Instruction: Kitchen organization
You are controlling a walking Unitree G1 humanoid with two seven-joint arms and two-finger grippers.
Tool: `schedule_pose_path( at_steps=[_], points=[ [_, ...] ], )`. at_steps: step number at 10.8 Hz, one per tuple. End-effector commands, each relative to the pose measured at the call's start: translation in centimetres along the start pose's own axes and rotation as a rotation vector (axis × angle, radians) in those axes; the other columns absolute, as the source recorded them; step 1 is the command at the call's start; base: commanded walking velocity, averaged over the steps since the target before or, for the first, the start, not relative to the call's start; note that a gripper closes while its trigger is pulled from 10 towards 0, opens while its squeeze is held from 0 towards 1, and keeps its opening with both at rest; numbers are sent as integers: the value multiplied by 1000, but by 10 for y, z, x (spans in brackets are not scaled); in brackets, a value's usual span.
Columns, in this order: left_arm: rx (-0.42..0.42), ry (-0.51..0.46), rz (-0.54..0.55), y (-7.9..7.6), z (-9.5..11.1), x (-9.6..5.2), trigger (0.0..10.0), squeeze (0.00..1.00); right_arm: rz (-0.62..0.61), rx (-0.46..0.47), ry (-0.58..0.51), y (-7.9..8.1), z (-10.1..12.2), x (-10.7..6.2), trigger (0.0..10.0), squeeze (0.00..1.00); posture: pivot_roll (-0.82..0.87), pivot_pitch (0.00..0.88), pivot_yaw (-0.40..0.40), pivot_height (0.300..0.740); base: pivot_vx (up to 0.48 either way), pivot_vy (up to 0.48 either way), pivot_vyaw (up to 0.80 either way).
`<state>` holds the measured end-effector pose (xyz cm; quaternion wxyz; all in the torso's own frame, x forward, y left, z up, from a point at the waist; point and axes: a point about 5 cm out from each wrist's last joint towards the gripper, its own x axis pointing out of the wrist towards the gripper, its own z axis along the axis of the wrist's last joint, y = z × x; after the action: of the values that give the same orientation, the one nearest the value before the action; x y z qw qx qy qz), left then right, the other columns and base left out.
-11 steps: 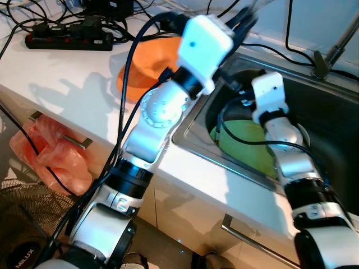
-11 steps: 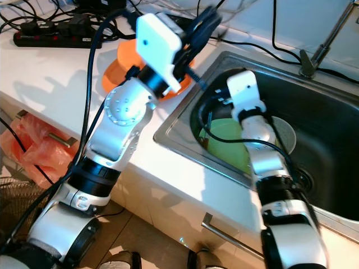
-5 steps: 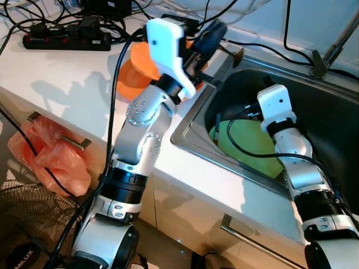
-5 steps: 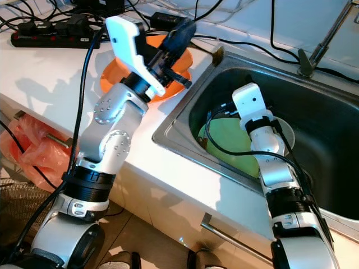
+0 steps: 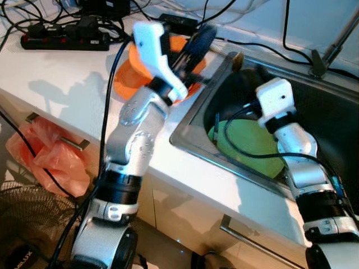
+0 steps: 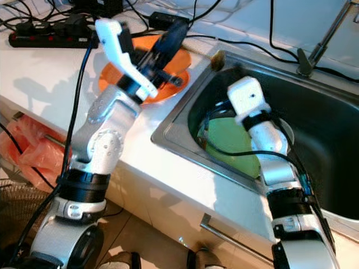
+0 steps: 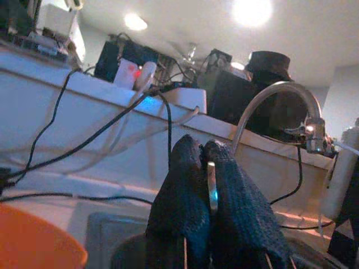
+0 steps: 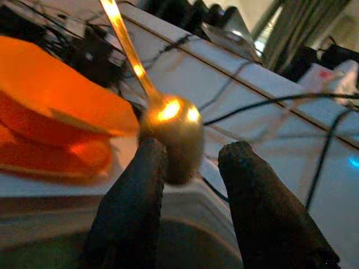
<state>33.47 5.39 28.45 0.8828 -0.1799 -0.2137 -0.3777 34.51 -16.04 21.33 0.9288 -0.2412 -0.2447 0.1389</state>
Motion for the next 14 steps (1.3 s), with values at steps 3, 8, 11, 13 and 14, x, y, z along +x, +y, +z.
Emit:
schedule_pose_path(
  at_steps=[3, 8, 11, 13, 14],
  points=[
    [-16, -5, -53, -7, 4, 2, 10000, 0, 29, 27, -27, 7, 4, -2, 10000, 0, 20, 121, -44, 740, 0, 0, 0],
    [-25, 44, -71, -11, -6, -1, 10000, 0, 7, 21, -31, 5, 6, -2, 10000, 0, 18, 119, -41, 740, 0, 0, 0],
    [-22, 105, -83, -14, -19, -3, 10000, 0, -29, 22, -38, 0, 9, 1, 10000, 0, 18, 124, -41, 740, 0, 0, 0],
    [-38, 132, -101, -20, -27, -4, 10000, 0, -23, 24, -43, 2, 10, 2, 10000, 0, 18, 130, -41, 740, 0, 0, 0],
    [-52, 138, -119, -25, -30, -3, 10000, 0, -12, 32, -46, 5, 10, 2, 10000, 0, 18, 130, -41, 740, 0, 0, 0]
  ],
)
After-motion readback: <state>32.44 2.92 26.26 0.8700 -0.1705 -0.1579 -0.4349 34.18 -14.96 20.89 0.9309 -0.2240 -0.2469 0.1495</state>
